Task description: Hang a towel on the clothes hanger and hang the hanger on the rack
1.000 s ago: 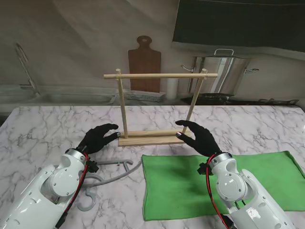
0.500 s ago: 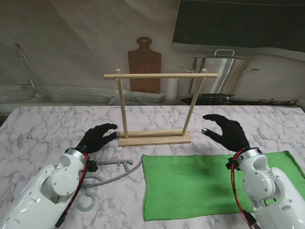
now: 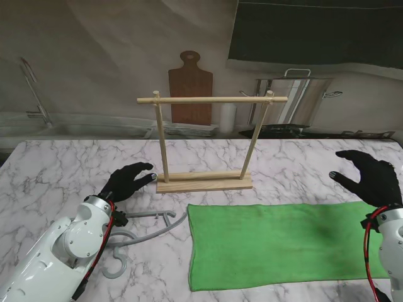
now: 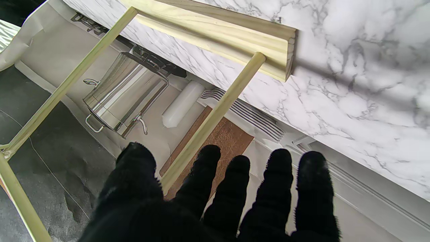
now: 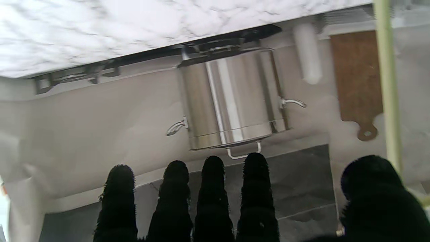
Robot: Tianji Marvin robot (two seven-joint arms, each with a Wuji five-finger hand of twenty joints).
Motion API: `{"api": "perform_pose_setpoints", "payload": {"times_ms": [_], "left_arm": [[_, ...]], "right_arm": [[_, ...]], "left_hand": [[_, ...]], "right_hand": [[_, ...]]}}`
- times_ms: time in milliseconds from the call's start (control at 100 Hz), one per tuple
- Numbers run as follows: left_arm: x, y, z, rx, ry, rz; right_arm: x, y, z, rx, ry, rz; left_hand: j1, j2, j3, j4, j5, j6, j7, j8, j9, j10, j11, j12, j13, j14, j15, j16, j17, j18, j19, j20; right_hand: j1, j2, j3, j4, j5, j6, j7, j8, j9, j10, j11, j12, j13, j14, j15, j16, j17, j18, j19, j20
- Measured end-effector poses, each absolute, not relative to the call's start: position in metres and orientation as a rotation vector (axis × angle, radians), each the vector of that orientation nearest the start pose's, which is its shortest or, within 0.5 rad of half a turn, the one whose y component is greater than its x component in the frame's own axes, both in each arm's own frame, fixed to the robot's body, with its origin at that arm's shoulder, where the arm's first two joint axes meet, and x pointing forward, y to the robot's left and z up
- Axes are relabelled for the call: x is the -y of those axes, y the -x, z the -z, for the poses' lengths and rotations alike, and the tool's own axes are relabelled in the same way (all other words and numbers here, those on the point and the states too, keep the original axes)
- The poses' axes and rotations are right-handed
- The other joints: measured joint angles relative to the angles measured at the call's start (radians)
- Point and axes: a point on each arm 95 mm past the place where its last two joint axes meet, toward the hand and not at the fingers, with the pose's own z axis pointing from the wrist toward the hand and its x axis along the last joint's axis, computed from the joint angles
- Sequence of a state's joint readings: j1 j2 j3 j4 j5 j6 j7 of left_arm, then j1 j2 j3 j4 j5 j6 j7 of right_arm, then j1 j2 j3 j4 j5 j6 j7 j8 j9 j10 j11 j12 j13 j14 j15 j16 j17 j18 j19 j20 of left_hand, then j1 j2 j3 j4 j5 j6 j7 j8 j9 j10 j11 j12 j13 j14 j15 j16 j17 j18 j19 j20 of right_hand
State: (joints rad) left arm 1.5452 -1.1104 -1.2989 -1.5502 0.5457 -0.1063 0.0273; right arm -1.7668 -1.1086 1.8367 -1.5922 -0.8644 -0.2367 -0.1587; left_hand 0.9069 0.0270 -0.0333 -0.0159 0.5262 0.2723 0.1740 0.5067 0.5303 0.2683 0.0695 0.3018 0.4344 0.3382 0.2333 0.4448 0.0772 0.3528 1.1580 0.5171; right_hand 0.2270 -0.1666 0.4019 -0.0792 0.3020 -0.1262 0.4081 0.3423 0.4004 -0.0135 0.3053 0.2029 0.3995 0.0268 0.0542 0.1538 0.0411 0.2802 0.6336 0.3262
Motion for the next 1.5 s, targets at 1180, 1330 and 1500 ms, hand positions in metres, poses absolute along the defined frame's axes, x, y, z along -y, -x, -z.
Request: {"api": "perform_pose_setpoints", "payload": {"times_ms": [1180, 1330, 1500], "left_arm": [[-0.029, -0.418, 0.314, -1.205, 1.568, 1.787], [-0.029, -0.417, 0.314, -1.207, 1.566, 1.787], [-0.029, -0.417, 0.313, -1.213, 1.558, 1.786]], "right_arm": [[0.296, -0.293, 0.372, -0.971, -1.558, -0.802], [0.295, -0.293, 0.380, -0.984, -1.574, -0.771], [0.291, -0.298, 0.390, -0.998, -1.600, -0.737]], "left_hand": [[0.000, 0.000, 0.000, 0.000, 0.000, 0.000, -0.009, 0.000, 0.000, 0.000, 0.000, 0.000, 0.000, 0.000, 0.000, 0.000, -0.001, 0.000, 0.000, 0.000], [0.000, 0.000, 0.000, 0.000, 0.000, 0.000, -0.009, 0.000, 0.000, 0.000, 0.000, 0.000, 0.000, 0.000, 0.000, 0.000, -0.002, 0.000, 0.000, 0.000], [0.000, 0.000, 0.000, 0.000, 0.000, 0.000, -0.009, 0.000, 0.000, 0.000, 0.000, 0.000, 0.000, 0.000, 0.000, 0.000, -0.004, 0.000, 0.000, 0.000]], "right_hand": [[0.166, -0.356, 0.657, 0.072, -0.150, -0.136, -0.114, -0.006, -0.198, 0.001, -0.151, -0.082, -0.167, -0.001, -0.037, -0.032, -0.054, -0.001, -0.348, 0.000], [0.170, -0.355, 0.657, 0.074, -0.144, -0.161, -0.114, -0.006, -0.208, 0.001, -0.185, -0.095, -0.176, -0.001, -0.037, -0.044, -0.054, -0.002, -0.359, -0.003], [0.170, -0.355, 0.657, 0.075, -0.134, -0.187, -0.111, -0.006, -0.208, 0.000, -0.199, -0.105, -0.176, -0.001, -0.037, -0.047, -0.055, -0.002, -0.365, -0.005]]}}
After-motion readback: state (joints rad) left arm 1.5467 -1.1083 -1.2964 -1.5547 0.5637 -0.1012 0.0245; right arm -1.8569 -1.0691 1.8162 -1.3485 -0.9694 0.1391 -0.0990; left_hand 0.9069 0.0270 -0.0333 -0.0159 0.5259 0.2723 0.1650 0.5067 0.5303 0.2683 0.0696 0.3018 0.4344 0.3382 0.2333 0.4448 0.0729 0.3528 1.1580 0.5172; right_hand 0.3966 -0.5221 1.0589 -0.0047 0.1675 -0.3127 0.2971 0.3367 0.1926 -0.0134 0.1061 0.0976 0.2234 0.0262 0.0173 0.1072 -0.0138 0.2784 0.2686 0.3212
